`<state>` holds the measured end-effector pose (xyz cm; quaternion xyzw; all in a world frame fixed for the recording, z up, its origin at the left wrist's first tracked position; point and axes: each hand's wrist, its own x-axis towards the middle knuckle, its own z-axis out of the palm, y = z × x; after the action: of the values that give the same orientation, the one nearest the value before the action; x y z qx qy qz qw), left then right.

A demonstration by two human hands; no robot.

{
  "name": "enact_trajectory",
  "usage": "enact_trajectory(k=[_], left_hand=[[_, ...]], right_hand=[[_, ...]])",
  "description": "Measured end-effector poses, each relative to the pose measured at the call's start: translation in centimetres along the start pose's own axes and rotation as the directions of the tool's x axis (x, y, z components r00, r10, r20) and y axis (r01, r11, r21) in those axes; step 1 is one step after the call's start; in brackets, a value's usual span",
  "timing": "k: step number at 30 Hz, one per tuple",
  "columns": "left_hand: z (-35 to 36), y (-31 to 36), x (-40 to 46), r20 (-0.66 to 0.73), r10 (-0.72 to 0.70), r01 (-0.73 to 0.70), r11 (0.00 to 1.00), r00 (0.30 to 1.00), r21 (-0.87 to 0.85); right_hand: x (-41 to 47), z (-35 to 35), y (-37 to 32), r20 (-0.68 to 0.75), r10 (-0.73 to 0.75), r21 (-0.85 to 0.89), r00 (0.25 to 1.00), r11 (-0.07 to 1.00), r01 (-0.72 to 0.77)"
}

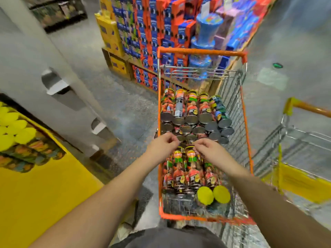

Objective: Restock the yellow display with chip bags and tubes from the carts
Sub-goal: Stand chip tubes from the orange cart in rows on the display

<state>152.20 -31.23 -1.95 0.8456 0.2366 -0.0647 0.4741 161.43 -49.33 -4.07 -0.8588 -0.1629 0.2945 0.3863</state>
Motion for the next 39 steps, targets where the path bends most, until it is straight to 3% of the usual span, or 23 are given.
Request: enact_trajectory(k=[3,5,7,10,16,19,26,29,33,39], left_hand=[[5.7,0.6,0.4,0.175,0.025,-0.051,0.987,0.984,0.151],[9.2,-0.1,0.7,0.304,0.002,-0.091,0.956,0.953,0.28],[12.7,-1.1,1.3,0.412,-0.029,-0.144,0.913,0.911,0.382],[16.3,-3.3,1.7,0.509,-0.073,-0.246,0.811,0.858,0.531],[21.7,-7.1,0.9,0.613,-0.083,-0.428,0.644,0.785,0.634],[23.4,-7.3,0.8,0.649,-0.177,-0.45,0.587,0.74,0.673],[25.1,-8.3,1.7,0.644,-0.192,-0.488,0.505,0.741,0.712],[25.0,-8.3,2.1,0.648,-0.129,-0.502,0.525,0.751,0.687],[22.8,-7.3,2.1,0.586,-0.048,-0.406,0.676,0.809,0.615],[13.5,-0.3,2.9,0.431,0.079,-0.328,0.775,0.899,0.541]], right_hand=[[-0.9,-2.2,5.6,0.004,0.119,-0.066,0.993,0.991,-0.118],[-1.1,-2.5,9.4,0.096,0.181,-0.126,0.979,0.978,-0.169],[-1.4,-2.5,13.5,0.159,0.229,-0.287,0.96,0.942,-0.177],[-2.7,-1.5,15.8,0.228,0.281,-0.586,0.932,0.804,-0.099],[-3.6,1.7,19.7,0.251,0.281,-0.627,0.926,0.776,-0.066],[-3.7,2.9,21.4,0.267,0.314,-0.648,0.911,0.758,-0.071],[-2.6,3.0,22.0,0.282,0.289,-0.674,0.915,0.738,-0.026],[-2.5,2.7,21.9,0.272,0.273,-0.669,0.923,0.743,-0.023],[-2.6,1.2,20.9,0.237,0.235,-0.636,0.943,0.771,-0.032],[-0.8,-6.2,13.2,0.188,0.206,-0.626,0.96,0.779,-0.045]])
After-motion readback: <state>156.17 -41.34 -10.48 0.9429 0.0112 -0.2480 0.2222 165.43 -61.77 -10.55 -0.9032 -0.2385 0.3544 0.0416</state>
